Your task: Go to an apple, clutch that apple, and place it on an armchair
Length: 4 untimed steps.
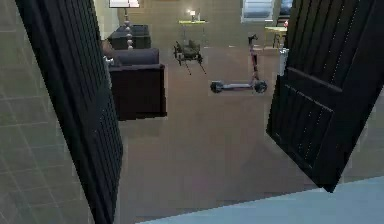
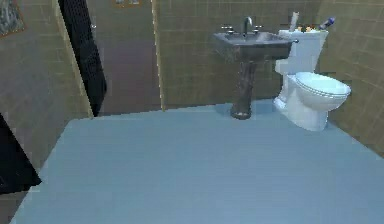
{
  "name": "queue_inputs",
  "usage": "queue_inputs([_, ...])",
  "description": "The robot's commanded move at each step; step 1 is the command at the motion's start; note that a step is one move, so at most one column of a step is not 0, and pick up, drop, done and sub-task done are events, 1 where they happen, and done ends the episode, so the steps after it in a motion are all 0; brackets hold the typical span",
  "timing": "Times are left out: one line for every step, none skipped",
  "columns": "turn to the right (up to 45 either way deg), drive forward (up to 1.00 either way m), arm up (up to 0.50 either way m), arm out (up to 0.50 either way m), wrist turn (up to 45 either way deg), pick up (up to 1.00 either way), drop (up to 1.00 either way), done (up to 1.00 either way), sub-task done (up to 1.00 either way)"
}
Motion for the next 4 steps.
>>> queue_inputs([0.0, 1.0, 0.0, 0.0, 0.0, 0.0, 0.0, 0.0, 0.0])
queue_inputs([3.0, 0.0, 0.0, 0.0, 0.0, 0.0, 0.0, 0.0, 0.0])
queue_inputs([0.0, 1.0, 0.0, 0.0, 0.0, 0.0, 0.0, 0.0, 0.0])
queue_inputs([0.0, 0.45, 0.0, 0.0, 0.0, 0.0, 0.0, 0.0, 0.0])
